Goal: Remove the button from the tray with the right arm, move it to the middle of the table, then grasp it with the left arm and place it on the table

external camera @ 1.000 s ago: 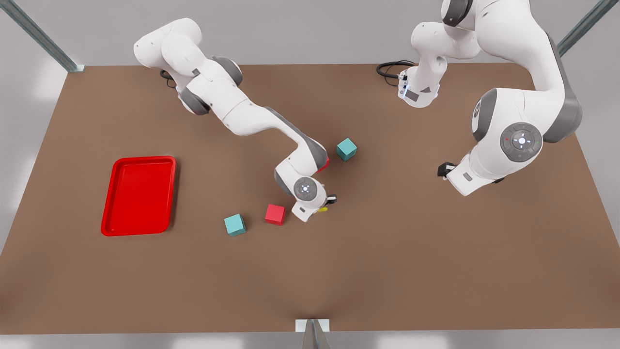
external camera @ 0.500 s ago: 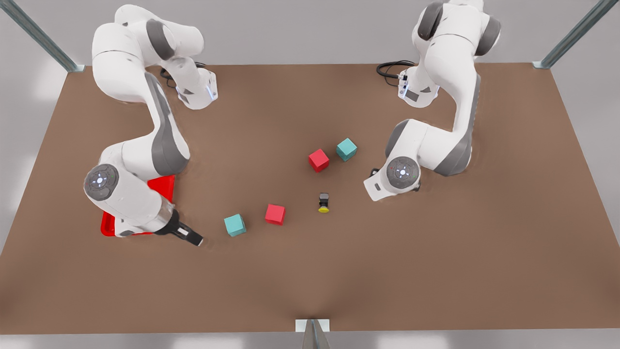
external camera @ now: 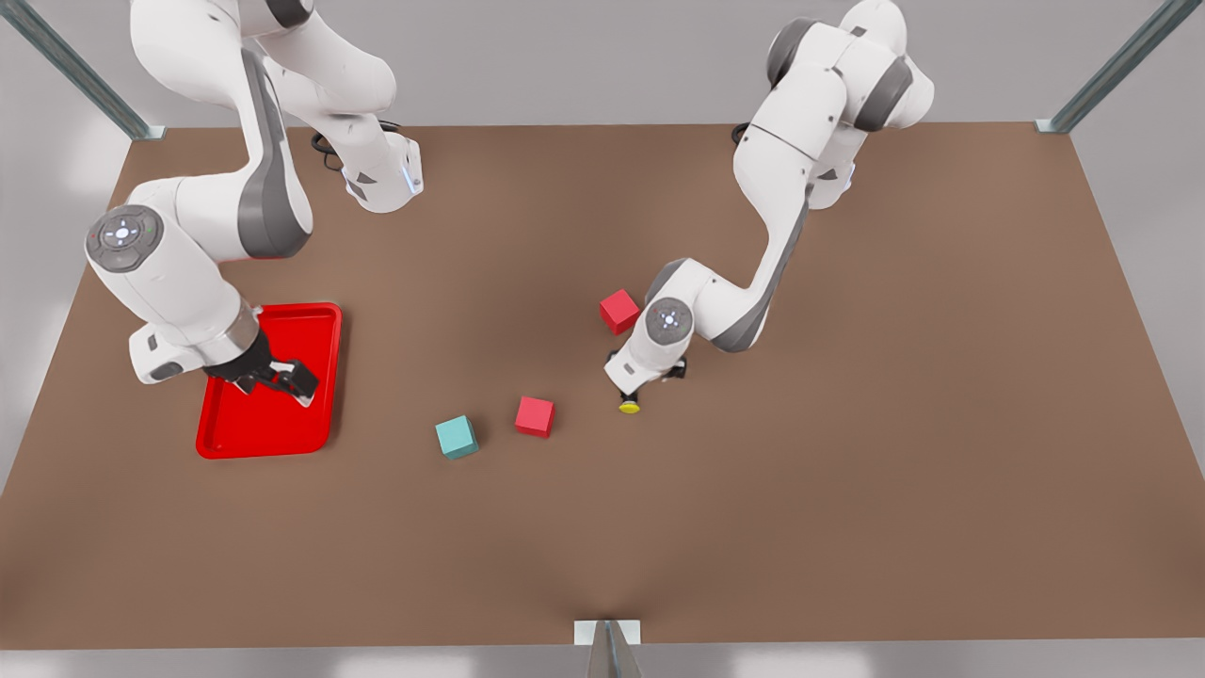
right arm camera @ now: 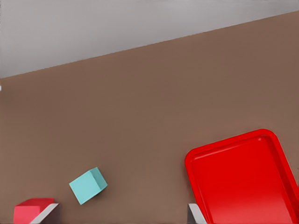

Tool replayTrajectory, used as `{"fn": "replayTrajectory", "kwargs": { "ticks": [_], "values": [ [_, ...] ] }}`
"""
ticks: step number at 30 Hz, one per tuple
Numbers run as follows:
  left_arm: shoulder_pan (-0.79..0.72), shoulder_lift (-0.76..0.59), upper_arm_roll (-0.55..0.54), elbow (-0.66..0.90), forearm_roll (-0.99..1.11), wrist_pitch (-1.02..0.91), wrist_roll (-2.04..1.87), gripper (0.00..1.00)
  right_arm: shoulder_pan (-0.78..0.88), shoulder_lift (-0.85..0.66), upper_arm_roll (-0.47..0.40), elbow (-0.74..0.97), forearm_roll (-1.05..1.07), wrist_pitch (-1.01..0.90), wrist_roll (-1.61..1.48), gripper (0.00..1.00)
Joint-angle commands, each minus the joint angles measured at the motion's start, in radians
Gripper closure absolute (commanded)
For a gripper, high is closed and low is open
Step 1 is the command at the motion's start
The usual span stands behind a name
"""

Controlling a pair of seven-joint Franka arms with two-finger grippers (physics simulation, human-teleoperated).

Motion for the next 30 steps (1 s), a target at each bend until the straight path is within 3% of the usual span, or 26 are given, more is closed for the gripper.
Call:
{"fn": "replayTrajectory", "kwargs": {
  "ticks": [1,4,23,24,27,30],
  "values": [
    [-0.005,0.013,0.0,-0.004,0.007,0.101,-0.294,0.0,0.002,0.004,0.0,0.007,-0.007,0.009,-0.25,0.0],
    [-0.011,0.048,0.0,-0.002,0.007,0.101,-0.192,0.0,0.005,0.064,0.002,0.036,0.003,0.006,-0.247,0.0],
    [-0.018,0.154,0.0,0.052,0.008,0.114,-0.13,0.0,0.015,0.065,0.003,0.036,-0.007,-0.003,-0.247,0.0],
    [-0.018,0.154,0.0,0.052,0.01,0.114,-0.127,0.04,0.015,0.065,0.003,0.036,-0.007,-0.003,-0.247,0.0],
    [-0.015,0.154,0.0,0.052,0.009,0.114,-0.122,0.31,0.015,0.065,0.003,0.036,-0.007,-0.003,-0.25,0.0],
    [-0.015,0.154,0.0,0.052,0.007,0.114,-0.118,0.43,0.015,0.065,0.003,0.036,-0.007,-0.003,-0.25,0.0]
  ]
}}
